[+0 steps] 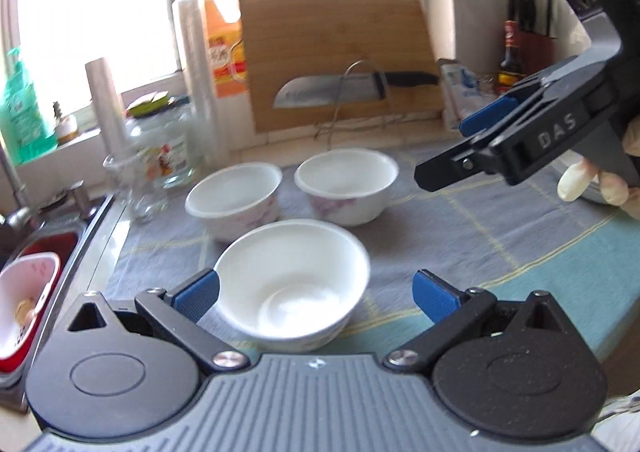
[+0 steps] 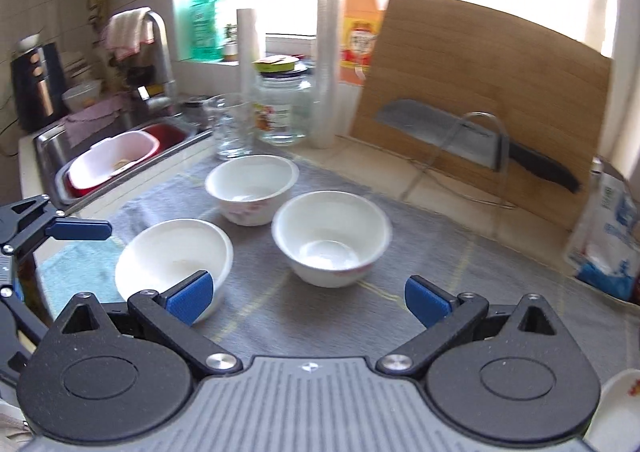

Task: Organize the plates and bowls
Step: 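Move the right gripper to a white bowl and grasp its rim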

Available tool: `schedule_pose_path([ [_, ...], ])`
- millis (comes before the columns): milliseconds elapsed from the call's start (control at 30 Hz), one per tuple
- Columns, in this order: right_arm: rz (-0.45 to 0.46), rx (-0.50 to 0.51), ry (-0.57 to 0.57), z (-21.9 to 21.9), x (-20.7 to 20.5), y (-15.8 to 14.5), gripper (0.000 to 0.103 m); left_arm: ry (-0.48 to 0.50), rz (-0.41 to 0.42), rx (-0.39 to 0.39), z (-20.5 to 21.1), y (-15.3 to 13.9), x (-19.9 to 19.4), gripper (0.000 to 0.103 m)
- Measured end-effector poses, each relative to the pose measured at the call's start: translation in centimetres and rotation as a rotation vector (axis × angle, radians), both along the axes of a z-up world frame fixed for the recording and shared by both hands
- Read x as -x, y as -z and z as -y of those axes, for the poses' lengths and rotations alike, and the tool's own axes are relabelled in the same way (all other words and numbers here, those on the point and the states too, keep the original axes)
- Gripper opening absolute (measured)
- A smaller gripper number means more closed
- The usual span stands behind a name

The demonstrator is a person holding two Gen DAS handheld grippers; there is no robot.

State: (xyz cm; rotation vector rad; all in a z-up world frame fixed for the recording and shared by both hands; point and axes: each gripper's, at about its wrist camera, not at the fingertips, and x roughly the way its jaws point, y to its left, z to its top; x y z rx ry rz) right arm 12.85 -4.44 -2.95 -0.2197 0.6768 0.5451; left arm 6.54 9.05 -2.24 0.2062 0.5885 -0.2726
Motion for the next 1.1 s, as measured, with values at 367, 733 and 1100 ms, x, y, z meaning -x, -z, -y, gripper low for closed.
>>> schedule_pose_path([
  [367, -0.100, -0.033, -0.148, -5.9, -2.0, 3.4, 0.103, -0.033, -0.058, 0.009, -2.2, 2.9, -1.4, 0.101],
  [733, -0.183, -0.017, -0.198, -7.8, -4.2, 5.0, 0.082, -0.012, -0.049, 0.055, -2.3, 3.3, -1.6, 0.090],
  [1100, -0.218, -0.022, -0.217, -8.3, -5.0, 5.3, 0.069, 0.007, -0.044, 0.071, -2.3, 3.2, -1.7, 0.085],
])
